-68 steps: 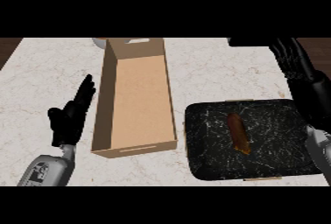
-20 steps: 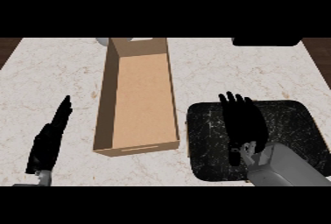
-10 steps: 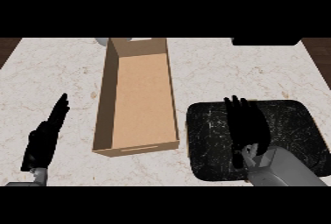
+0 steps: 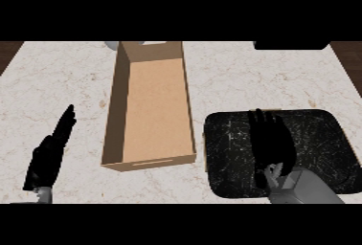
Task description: Pick the sweet potato from the tray and place it in the cardboard box
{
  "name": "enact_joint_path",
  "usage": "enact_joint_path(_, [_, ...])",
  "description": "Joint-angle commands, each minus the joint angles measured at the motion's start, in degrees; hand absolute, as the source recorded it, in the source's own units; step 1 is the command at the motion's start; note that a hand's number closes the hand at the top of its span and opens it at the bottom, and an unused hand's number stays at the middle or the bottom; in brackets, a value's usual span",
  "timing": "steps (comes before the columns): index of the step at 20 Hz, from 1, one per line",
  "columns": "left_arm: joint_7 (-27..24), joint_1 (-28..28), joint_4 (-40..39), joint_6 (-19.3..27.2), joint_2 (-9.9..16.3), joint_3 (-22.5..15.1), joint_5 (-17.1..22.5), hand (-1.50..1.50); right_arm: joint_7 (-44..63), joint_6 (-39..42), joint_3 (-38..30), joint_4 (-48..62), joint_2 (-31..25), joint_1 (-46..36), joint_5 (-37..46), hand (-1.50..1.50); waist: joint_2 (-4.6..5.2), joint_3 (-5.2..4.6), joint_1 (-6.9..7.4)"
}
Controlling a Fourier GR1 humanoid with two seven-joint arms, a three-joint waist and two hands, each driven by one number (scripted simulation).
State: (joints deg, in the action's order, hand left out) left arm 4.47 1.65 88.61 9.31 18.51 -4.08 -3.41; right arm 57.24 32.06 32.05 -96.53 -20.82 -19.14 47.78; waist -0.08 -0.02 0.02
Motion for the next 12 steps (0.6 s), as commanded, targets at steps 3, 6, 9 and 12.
enact_joint_path(3, [0.10,1.31,1.37,-0.30,-1.67,0.20,-1.69,0.00,1.69,2.01,-2.83,4.73,3.87,-0.71,4.43,-1.50,0.06,0.01,0.21])
enact_joint_path(6, [1.15,3.45,5.01,-1.50,-0.93,1.32,-1.03,0.00,0.68,2.15,-3.36,0.51,2.33,3.67,6.60,-1.50,-0.02,0.02,0.17])
enact_joint_path(9, [2.21,-1.50,1.02,-2.23,-1.52,3.14,-1.02,0.00,-3.52,1.90,-5.38,4.97,2.87,2.43,8.28,-1.50,0.08,0.02,0.05])
enact_joint_path(12, [0.30,0.58,1.22,-1.93,-3.39,1.95,-3.01,0.00,-4.12,2.38,-7.80,4.81,4.10,2.82,9.87,-1.50,0.05,0.02,0.06])
